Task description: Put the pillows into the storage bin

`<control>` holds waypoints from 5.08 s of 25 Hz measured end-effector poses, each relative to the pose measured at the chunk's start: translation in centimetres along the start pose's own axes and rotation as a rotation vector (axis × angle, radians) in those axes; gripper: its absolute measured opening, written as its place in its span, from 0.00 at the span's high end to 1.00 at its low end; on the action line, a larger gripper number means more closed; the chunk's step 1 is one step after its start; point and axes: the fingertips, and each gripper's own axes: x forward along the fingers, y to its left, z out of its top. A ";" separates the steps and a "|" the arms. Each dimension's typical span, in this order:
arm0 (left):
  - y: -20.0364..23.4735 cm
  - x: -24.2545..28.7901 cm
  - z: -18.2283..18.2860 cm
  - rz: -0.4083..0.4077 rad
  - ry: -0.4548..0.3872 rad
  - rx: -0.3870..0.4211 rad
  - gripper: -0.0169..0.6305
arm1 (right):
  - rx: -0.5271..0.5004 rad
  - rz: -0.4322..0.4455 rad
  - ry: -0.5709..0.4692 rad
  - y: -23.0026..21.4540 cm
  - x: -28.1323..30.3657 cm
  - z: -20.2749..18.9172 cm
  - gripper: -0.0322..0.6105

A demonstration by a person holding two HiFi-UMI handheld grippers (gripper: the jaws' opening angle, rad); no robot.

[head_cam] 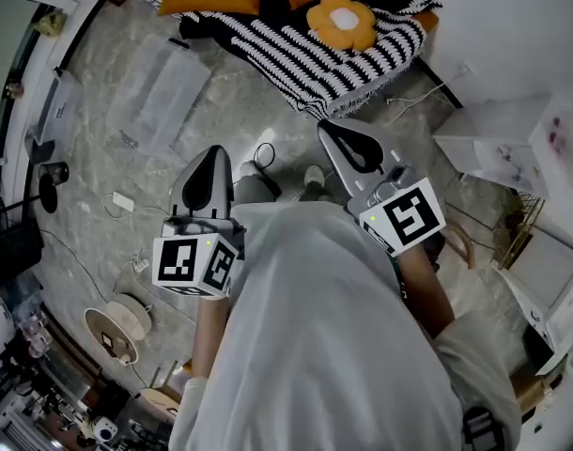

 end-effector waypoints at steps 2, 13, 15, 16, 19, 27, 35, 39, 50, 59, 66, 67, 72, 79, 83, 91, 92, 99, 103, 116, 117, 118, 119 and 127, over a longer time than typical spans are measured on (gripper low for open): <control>0.3 0.6 0.3 -0.005 0.007 0.015 0.96 | 0.005 -0.024 -0.006 -0.6 -0.1 -0.1 0.94; 5.8 3.4 1.8 -0.046 0.003 0.018 0.96 | 0.014 -0.085 0.017 -0.7 6.2 -0.9 0.90; 8.2 4.1 2.6 -0.051 -0.001 0.001 0.96 | 0.011 -0.095 0.026 -0.6 8.7 -0.3 0.86; 9.5 4.5 3.1 -0.053 -0.005 -0.007 0.96 | 0.007 -0.097 0.030 -0.5 10.1 0.1 0.85; 13.9 5.5 4.8 -0.058 -0.023 -0.025 0.96 | -0.011 -0.109 0.045 -0.2 14.8 1.1 0.85; 25.9 6.7 9.5 -0.116 -0.040 -0.049 0.96 | -0.013 -0.194 0.056 1.0 26.5 3.9 0.84; 34.8 8.9 11.7 -0.157 -0.039 -0.062 0.96 | -0.029 -0.256 0.069 2.5 34.8 4.8 0.84; 36.4 10.8 12.4 -0.162 -0.036 -0.080 0.96 | -0.030 -0.249 0.090 1.8 37.2 4.8 0.83; 39.6 19.9 15.4 -0.100 0.003 -0.071 0.96 | -0.004 -0.171 0.109 -6.6 45.7 3.9 0.79; 41.7 32.4 19.2 -0.007 0.063 -0.100 0.96 | 0.001 -0.068 0.192 -18.3 54.6 2.0 0.72; 42.9 42.2 17.9 0.037 0.132 -0.137 0.96 | -0.011 0.009 0.270 -26.3 61.6 -3.0 0.66; 43.2 43.5 17.4 0.043 0.145 -0.146 0.96 | -0.014 0.018 0.285 -27.3 62.5 -4.1 0.66; 44.7 48.9 14.0 0.088 0.215 -0.182 0.96 | 0.001 0.047 0.366 -31.7 66.0 -10.4 0.63; 47.8 54.4 9.1 0.155 0.279 -0.233 0.96 | 0.003 0.063 0.468 -36.3 70.9 -19.4 0.61; 48.9 56.7 5.8 0.177 0.311 -0.258 0.96 | -0.003 0.072 0.511 -38.2 73.3 -24.3 0.59; 51.6 59.6 -0.7 0.217 0.329 -0.319 0.96 | -0.015 0.065 0.584 -40.2 76.5 -32.7 0.54; 51.8 59.8 -1.7 0.217 0.334 -0.329 0.96 | -0.016 0.063 0.598 -40.4 76.7 -34.0 0.53; 52.6 61.9 -6.5 0.202 0.368 -0.363 0.96 | -0.080 0.036 0.626 -42.3 78.7 -39.7 0.41; 52.7 62.6 -7.3 0.200 0.369 -0.375 0.96 | -0.088 0.020 0.697 -43.6 79.2 -42.7 0.35; 53.8 61.5 -8.2 0.208 0.362 -0.395 0.96 | -0.087 -0.082 0.741 -44.4 79.5 -43.9 0.92; 53.9 61.3 -8.3 0.208 0.360 -0.398 0.96 | -0.080 -0.081 0.742 -44.4 79.5 -43.7 0.93; 54.1 61.1 -8.2 0.207 0.359 -0.402 0.96 | -0.074 -0.079 0.740 -44.4 79.5 -43.4 0.93; 54.2 60.8 -8.2 0.205 0.358 -0.404 0.96 | -0.069 -0.078 0.735 -44.3 79.5 -43.0 0.93; 54.9 58.7 -7.7 0.203 0.337 -0.417 0.96 | -0.059 -0.069 0.636 -42.5 80.4 -37.5 0.93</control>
